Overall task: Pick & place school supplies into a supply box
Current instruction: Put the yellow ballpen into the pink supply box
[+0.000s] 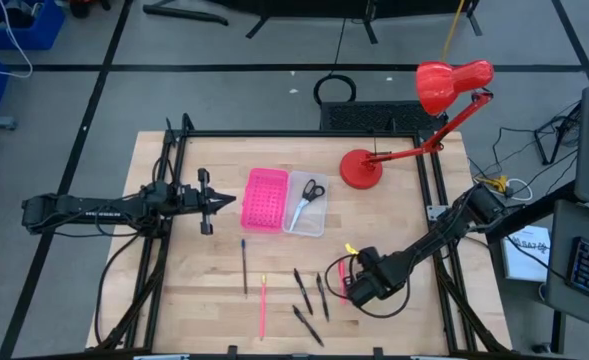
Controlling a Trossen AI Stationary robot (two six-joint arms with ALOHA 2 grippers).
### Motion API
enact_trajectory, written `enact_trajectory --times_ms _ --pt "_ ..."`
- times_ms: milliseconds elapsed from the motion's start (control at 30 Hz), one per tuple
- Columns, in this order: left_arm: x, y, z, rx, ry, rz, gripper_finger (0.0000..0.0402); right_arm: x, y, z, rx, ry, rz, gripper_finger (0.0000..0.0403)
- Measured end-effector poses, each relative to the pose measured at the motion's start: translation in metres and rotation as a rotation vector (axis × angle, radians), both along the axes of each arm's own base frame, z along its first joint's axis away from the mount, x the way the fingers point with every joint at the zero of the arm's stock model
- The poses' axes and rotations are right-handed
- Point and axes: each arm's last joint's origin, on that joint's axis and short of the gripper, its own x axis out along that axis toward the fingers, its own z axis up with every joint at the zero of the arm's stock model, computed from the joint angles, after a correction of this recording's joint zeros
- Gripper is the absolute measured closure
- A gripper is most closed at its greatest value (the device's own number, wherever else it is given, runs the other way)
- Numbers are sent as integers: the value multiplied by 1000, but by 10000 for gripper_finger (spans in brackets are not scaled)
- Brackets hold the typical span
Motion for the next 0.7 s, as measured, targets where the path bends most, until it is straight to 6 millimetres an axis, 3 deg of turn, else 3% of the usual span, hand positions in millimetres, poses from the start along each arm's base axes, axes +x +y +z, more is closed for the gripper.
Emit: enact_trajectory --times_ms 233,533,700 --pt "0 0 -3 -11 26 -1 392 -4 -3 -6 20 7 48 380" --pt "0 0 -5 -52 50 -3 392 -1 -3 1 72 -51 66 364" --pt "0 0 -6 -67 55 -4 392 1 -6 25 76 -193 64 383"
